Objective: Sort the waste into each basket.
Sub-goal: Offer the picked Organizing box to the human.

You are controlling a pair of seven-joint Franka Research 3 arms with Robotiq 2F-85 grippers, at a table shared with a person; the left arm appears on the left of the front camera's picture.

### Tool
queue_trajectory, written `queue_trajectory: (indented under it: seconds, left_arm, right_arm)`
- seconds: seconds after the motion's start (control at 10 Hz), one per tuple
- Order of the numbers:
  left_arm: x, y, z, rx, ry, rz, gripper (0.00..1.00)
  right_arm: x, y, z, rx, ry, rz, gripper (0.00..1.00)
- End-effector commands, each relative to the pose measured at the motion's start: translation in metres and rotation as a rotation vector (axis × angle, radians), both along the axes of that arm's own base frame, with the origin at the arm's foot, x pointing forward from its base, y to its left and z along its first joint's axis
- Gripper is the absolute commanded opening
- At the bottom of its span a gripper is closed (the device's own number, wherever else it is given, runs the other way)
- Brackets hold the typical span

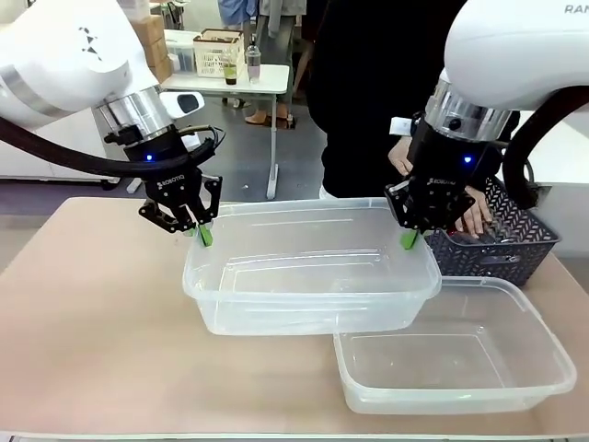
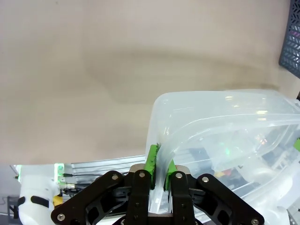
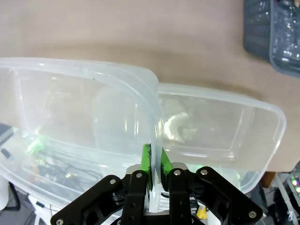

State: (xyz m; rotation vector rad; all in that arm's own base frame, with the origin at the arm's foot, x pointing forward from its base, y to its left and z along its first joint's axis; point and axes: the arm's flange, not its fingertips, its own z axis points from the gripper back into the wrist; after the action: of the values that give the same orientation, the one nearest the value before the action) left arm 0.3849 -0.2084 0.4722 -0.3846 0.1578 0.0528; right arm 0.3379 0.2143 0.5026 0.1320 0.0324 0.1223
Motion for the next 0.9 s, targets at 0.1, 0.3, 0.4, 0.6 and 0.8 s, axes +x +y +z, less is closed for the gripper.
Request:
queue_trajectory:
  seconds: [0.1,0.3,0.4,0.6,0.8]
  left_arm:
    - [0.0023,0.0002,0.0031,-0.011,-0.011,0.012,0.07]
    - [0.0023,0.0002,0.0031,-0.011,-0.011,0.012,0.07]
    - [0.0023,0.0002,0.0031,-0.011,-0.011,0.012,0.07]
    - [0.0023,0.0002,0.0031,-0.011,-0.011,0.012,0.07]
    - [0.0023,0.0002,0.0031,-0.011,-0.011,0.012,0.07]
  right_arm:
    - [-0.0043,0.0022,0.0031,0.002,0.005,0.011,0.07]
    - [-0.0043,0.0022,0.0031,0.002,0.005,0.011,0.07]
    - [-0.0043,0.0022,0.0031,0.002,0.005,0.011,0.07]
    - [-0.0043,0.0022,0.0031,0.002,0.005,0.011,0.07]
    - [-0.0043,0.0022,0.0031,0.002,0.005,0.011,0.07]
